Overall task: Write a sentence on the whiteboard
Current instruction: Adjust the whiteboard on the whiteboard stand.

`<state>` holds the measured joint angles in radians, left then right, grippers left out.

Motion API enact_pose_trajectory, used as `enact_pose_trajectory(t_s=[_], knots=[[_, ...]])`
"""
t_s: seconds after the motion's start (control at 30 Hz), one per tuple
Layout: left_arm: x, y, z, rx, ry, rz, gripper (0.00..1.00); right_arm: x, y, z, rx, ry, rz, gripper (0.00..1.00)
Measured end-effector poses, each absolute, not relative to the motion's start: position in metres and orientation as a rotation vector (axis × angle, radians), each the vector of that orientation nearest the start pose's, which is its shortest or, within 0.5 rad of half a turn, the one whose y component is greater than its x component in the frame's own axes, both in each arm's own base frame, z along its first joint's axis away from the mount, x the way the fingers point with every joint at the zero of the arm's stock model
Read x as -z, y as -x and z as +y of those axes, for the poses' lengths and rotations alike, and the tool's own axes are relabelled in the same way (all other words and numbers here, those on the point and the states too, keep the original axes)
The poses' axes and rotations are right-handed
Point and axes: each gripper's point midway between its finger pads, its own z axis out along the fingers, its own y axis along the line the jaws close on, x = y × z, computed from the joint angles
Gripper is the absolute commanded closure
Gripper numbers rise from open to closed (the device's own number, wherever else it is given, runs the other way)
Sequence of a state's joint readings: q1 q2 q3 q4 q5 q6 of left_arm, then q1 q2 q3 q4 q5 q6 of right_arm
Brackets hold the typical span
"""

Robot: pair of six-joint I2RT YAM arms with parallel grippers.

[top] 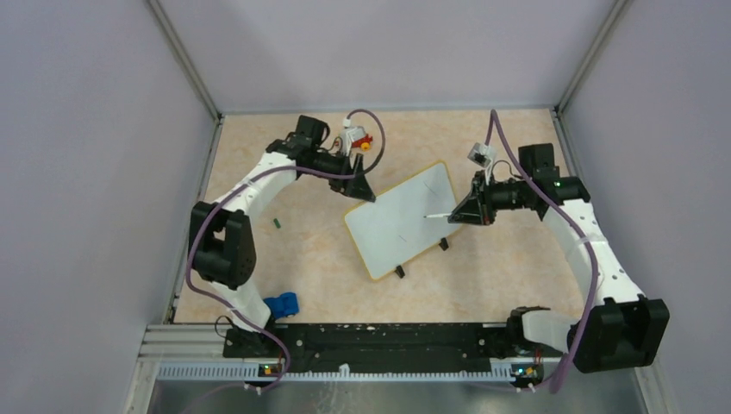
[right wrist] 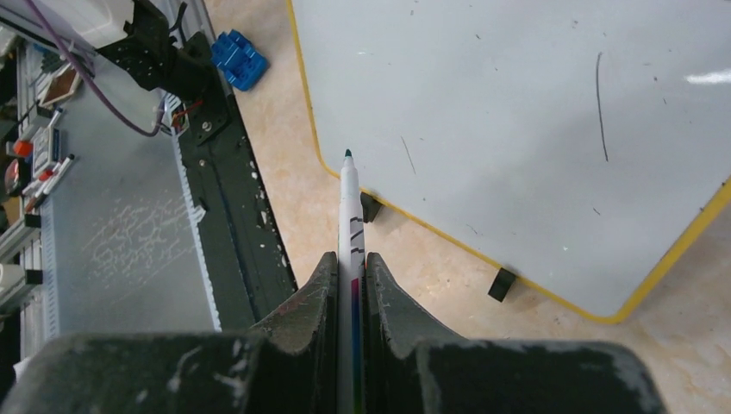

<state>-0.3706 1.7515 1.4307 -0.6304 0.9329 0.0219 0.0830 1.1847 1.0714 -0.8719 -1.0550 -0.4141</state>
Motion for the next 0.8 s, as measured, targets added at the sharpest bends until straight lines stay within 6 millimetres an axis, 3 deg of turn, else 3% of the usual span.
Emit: enact_pose_trajectory(t_s=[0.1, 0.2, 0.37, 0.5, 0.7, 0.8], knots=[[-0.189, -0.32, -0.25, 1.318, -0.78, 2.257, 0.29, -0.229, -0.221, 0.174, -1.135, 0.955, 1.984, 1.0], [-0.197, -0.314, -0.236, 1.321, -0.745, 2.229, 0.23, -0.231, -0.22, 0.182, -1.132, 0.999, 1.968, 1.0], [-0.214, -0.291, -0.235, 1.344, -0.77, 2.156, 0.21, -0.228, -0.219, 0.196, -1.151, 1.058, 1.966, 1.0], [-0.223, -0.288, -0.232, 1.365, -0.757, 2.111, 0.19, -0.224, -0.213, 0.206, -1.154, 1.11, 1.964, 1.0], [-0.22, -0.294, -0.208, 1.363, -0.637, 2.101, 0.13, -0.224, -0.207, 0.22, -1.14, 1.184, 1.929, 1.0], [-0.225, -0.284, -0.204, 1.362, -0.631, 2.066, 0.1, -0.222, -0.204, 0.224, -1.123, 1.21, 1.93, 1.0]])
